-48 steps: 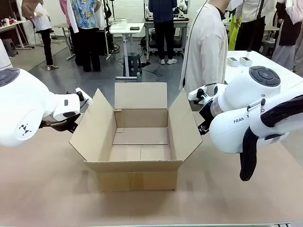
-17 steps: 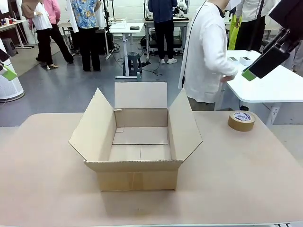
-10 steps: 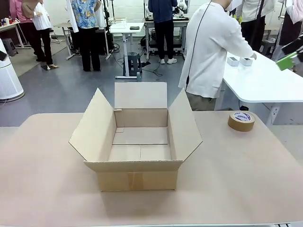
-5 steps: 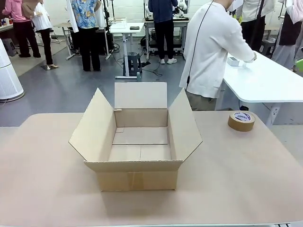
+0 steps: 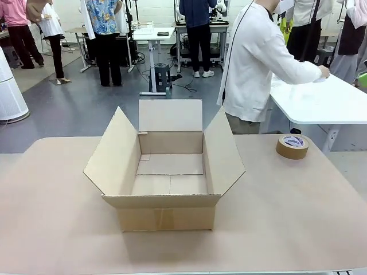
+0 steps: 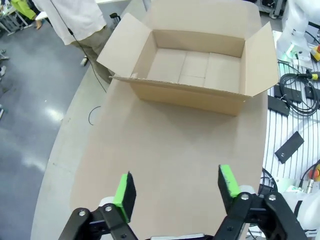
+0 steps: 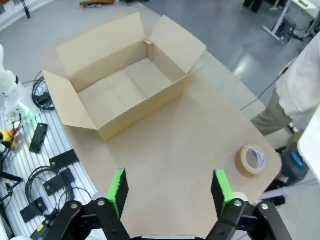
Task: Wrap the clocks to prevent damage.
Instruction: Open the side flaps of the Package Box.
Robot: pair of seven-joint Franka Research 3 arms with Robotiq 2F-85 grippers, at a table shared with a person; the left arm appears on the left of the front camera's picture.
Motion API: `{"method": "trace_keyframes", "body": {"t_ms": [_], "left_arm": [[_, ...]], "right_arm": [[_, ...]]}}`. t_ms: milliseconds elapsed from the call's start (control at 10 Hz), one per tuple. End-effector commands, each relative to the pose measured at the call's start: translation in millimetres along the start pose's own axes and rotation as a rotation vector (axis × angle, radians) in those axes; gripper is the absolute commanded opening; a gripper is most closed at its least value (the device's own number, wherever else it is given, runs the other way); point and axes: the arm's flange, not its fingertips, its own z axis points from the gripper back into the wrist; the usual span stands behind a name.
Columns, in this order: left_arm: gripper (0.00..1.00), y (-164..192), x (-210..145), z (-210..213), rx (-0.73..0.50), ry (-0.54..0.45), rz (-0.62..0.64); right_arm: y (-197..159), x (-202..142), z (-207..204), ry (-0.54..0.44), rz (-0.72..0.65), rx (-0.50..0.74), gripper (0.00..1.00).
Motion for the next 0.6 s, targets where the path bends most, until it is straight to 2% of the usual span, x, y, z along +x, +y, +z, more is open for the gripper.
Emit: {"method": "trace_keyframes", "body": {"t_ms": [0,100,200,300,400,500], "left_arm": [[0.0,-3.7,0.2,3.8,-0.012,0.004,-0.032],[0.36,-2.4,0.2,5.5,-0.013,0.009,-0.033],[0.0,0.8,2.0,6.1,-0.017,0.015,-0.034],[0.0,0.1,1.1,6.9,-0.016,0.018,-0.035],[0.0,-2.6,-2.1,8.8,-0.011,0.012,-0.031],[0.0,-1.8,-2.6,9.7,-0.012,0.015,-0.034]], "right_arm": [[2.1,1.8,-1.4,0.026,0.006,0.031,0.0],[2.0,2.7,-2.4,0.032,0.002,0.029,0.0],[1.8,3.5,-3.3,0.031,-0.001,0.029,0.0],[1.5,3.7,-3.2,0.033,-0.003,0.029,0.12],[1.4,3.1,-2.1,0.034,-0.002,0.031,0.02],[1.8,3.1,-1.9,0.038,-0.005,0.03,0.0]]}}
